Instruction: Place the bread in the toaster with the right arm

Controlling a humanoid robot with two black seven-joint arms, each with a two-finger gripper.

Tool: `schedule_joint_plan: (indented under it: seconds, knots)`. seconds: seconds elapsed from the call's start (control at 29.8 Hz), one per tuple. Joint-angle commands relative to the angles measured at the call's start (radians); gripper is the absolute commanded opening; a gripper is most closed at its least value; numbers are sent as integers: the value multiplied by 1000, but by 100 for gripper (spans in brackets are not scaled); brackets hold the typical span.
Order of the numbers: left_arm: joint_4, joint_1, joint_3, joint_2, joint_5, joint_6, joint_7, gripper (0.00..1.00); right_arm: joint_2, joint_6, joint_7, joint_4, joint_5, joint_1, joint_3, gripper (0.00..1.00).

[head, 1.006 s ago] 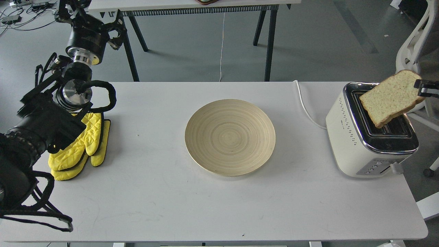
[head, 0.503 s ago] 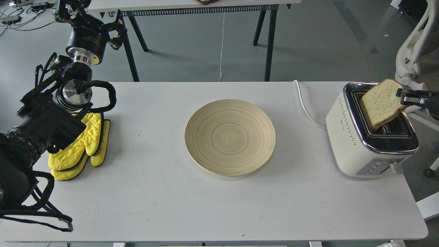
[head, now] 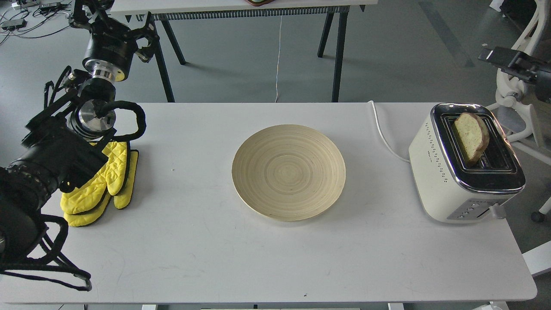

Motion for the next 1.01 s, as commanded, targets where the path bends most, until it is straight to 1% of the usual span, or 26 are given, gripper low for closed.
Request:
schedule_joint_plan:
  seconds: [0.0,0.1,0.13,0.23,0.3,0.34,0.4,0.5,0.6,0.67,0.8,0.87,0.97]
  knots:
    - [0,0,0,-1,0,0,0,100,66,0,1,-50,283,0,102,99]
    - [-1,0,0,-1,0,0,2,100,132,8,7,-123,518,0,174,99]
    - [-1,0,0,-1,0,0,2,100,152,11,26,-152,586,0,199,99]
    - [-1,0,0,1,0,0,2,100,203,20,108,-215,744,-6,213,99]
    - [-1,0,0,1,0,0,2,100,244,49,144,-258,830,-29,216,100]
    - [0,0,0,1,0,0,2,100,269,66,153,-284,864,-41,220,100]
    - [-1,0,0,1,0,0,0,100,322,94,159,-346,919,-64,225,100]
    - [0,0,2,1,0,0,0,100,393,109,161,-430,988,-95,246,99]
    - [0,0,0,2,0,0,3,100,480,140,161,-516,1020,-146,309,99]
    - [0,0,-2,4,0,0,8,100,554,190,161,-603,1020,-184,384,99]
    - [0,0,-3,2,0,0,8,100,710,354,153,-787,1020,-235,535,99]
    - [0,0,-2,2,0,0,6,100,750,357,153,-840,1020,-235,579,99]
    - [0,0,-2,1,0,0,3,100,775,357,155,-849,1020,-235,605,99]
